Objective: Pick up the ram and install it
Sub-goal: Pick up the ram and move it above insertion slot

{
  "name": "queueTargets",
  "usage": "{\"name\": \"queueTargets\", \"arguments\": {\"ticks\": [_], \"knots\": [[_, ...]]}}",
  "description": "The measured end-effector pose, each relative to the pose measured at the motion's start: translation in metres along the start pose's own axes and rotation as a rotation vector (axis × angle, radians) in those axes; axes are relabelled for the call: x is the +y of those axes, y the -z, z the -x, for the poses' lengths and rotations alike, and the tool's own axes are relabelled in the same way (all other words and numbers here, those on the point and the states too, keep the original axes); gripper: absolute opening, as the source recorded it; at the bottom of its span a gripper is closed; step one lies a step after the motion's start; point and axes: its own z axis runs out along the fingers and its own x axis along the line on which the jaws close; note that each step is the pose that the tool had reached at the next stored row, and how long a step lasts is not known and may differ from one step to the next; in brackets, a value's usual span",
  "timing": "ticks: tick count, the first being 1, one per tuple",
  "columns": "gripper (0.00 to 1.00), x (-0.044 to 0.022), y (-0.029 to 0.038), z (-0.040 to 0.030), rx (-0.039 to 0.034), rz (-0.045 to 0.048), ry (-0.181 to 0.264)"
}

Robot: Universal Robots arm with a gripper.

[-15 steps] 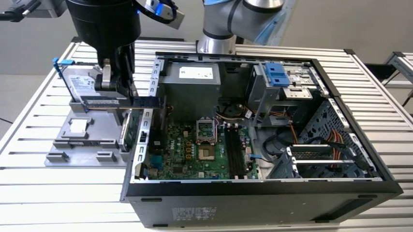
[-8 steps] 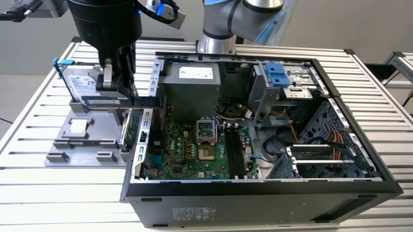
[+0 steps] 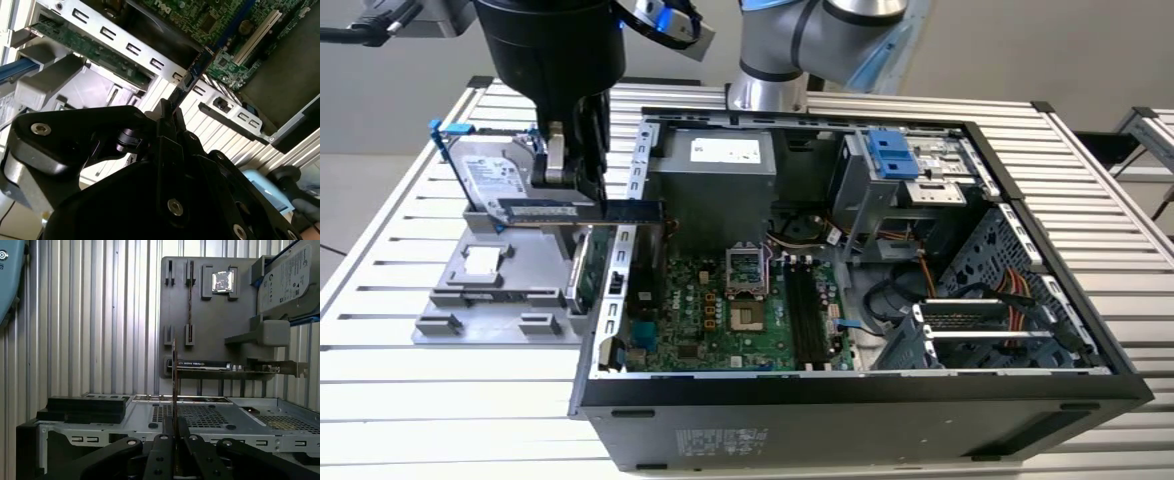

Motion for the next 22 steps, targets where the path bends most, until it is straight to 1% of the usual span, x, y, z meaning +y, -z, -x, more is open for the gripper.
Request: {"name": "queueTargets", "arguments": {"ticks": [7, 22], "knots": [[0.00, -0.0063, 0.0002, -0.0001, 0.0000, 0.0003, 0.000], [0.00, -0.0164, 0.0006, -0.0001, 0.0000, 0.0009, -0.001]]}}
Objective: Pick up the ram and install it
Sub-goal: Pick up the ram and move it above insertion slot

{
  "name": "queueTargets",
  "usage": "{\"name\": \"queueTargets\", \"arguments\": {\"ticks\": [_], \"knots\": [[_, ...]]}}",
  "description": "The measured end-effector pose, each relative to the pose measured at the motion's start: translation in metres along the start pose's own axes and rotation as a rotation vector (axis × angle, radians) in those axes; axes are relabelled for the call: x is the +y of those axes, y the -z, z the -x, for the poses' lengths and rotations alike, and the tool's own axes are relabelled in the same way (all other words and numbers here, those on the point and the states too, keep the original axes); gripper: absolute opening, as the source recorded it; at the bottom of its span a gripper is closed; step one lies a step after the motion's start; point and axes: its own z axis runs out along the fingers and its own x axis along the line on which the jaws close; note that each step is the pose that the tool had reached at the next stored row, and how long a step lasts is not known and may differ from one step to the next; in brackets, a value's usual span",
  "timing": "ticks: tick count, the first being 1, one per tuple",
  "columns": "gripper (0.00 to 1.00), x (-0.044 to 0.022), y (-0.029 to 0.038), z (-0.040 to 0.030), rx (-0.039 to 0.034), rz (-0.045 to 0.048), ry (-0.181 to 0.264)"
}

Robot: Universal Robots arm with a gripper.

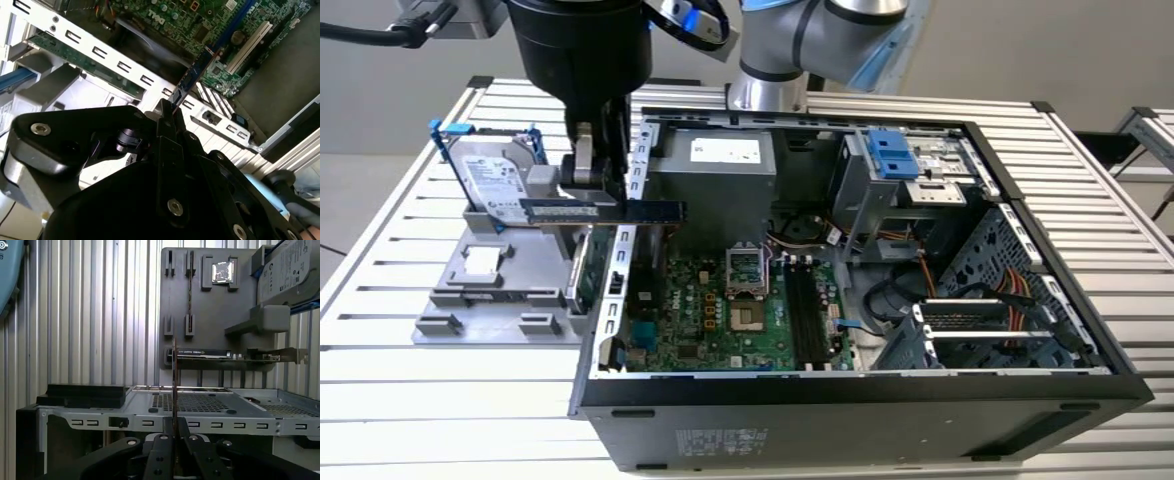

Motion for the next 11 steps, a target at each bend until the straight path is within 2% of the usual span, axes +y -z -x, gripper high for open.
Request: {"name": "queueTargets", "arguments": {"ticks": [11], "knots": [[0.00, -0.0120, 0.0004, -0.0001, 0.0000, 0.0027, 0.000]]}}
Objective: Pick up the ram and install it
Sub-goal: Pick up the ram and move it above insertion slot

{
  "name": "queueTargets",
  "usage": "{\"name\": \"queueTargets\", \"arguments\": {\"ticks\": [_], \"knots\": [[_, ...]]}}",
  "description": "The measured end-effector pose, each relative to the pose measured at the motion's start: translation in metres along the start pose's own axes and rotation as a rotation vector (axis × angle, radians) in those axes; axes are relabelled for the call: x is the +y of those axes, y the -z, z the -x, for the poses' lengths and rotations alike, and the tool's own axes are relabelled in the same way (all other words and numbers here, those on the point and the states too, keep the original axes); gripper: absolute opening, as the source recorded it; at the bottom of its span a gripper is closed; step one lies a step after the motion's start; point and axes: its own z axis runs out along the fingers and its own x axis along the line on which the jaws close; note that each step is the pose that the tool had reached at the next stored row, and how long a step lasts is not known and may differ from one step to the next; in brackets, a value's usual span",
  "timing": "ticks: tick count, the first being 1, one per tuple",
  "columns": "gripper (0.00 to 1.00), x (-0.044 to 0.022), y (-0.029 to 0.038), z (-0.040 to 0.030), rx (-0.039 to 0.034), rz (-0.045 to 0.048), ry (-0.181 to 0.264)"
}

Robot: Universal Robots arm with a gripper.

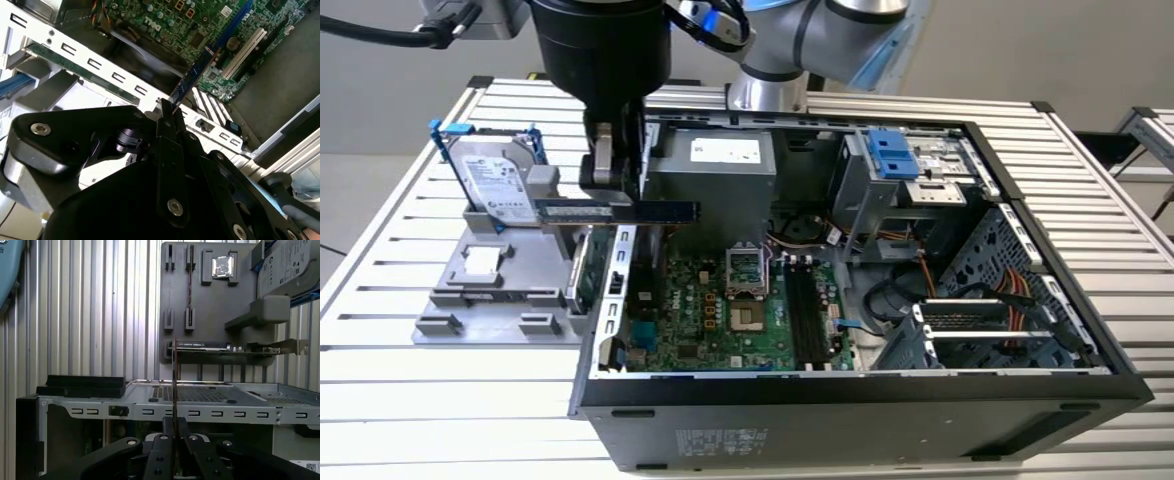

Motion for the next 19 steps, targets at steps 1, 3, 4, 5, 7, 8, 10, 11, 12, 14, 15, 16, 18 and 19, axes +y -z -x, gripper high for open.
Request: {"name": "queueTargets", "arguments": {"ticks": [1, 3, 4, 5, 7, 8, 10, 11, 12, 14, 15, 16, 18, 19], "knots": [[0.00, -0.0012, 0.0001, 0.0000, 0.0001, 0.0003, 0.000], [0.00, -0.0036, 0.0001, 0.0000, 0.0000, 0.0009, 0.000], [0.00, -0.0048, 0.0002, 0.0000, 0.0000, 0.0012, 0.000], [0.00, -0.0060, 0.0003, 0.0000, 0.0001, 0.0015, 0.000], [0.00, -0.0085, 0.0004, -0.0001, 0.0001, 0.0021, 0.000], [0.00, -0.0098, 0.0004, -0.0001, 0.0000, 0.0024, 0.000], [0.00, -0.0121, 0.0005, -0.0001, 0.0000, 0.0029, 0.000], [0.00, -0.0133, 0.0005, -0.0001, 0.0000, 0.0031, 0.000], [0.00, -0.0145, 0.0006, -0.0001, 0.0000, 0.0033, 0.000], [0.00, -0.0168, 0.0007, -0.0001, 0.0000, 0.0037, 0.000], [0.00, -0.0179, 0.0007, -0.0001, 0.0001, 0.0039, 0.000], [0.00, -0.0191, 0.0008, -0.0001, 0.0001, 0.0040, 0.000], [0.00, -0.0214, 0.0008, -0.0001, 0.0000, 0.0042, 0.000], [0.00, -0.0226, 0.0009, -0.0001, 0.0000, 0.0043, 0.000]]}}
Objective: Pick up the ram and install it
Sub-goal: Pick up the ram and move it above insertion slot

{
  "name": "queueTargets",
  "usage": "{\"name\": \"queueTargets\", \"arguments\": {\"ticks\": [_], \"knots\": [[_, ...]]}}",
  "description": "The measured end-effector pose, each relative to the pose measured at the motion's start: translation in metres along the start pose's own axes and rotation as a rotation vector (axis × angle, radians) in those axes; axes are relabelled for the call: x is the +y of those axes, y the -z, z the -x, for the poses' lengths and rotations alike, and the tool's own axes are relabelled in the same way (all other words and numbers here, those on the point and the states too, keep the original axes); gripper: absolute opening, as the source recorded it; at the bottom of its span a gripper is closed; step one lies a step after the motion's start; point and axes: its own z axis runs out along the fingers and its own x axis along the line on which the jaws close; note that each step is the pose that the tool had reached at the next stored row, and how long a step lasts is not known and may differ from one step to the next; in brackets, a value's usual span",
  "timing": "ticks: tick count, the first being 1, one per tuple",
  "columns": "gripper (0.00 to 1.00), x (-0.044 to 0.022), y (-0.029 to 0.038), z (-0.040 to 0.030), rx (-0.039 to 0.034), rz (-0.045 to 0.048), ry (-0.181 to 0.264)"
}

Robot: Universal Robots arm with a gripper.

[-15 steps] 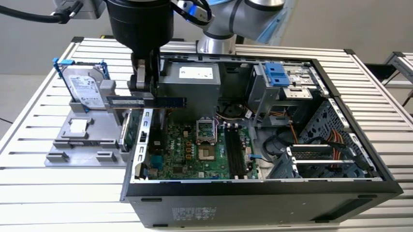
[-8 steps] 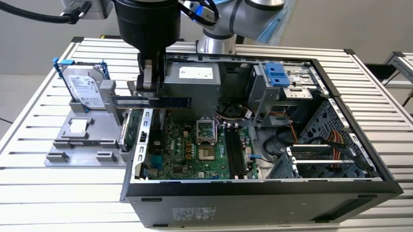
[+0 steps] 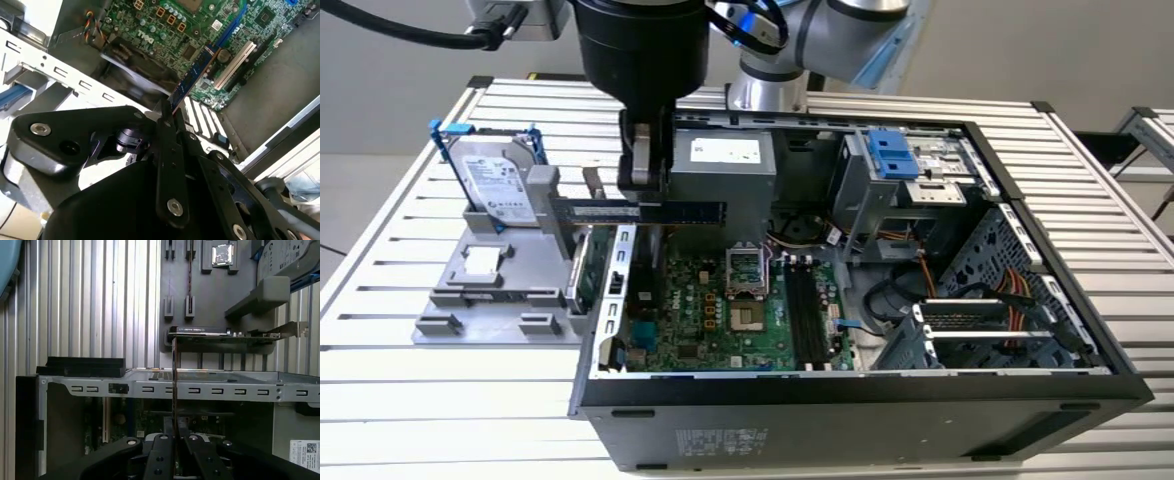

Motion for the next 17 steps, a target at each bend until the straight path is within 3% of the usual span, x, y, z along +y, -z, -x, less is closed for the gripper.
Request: {"name": "queueTargets", "arguments": {"ticks": [17], "knots": [[0.00, -0.0161, 0.0007, -0.0001, -0.0002, 0.0013, -0.006]]}}
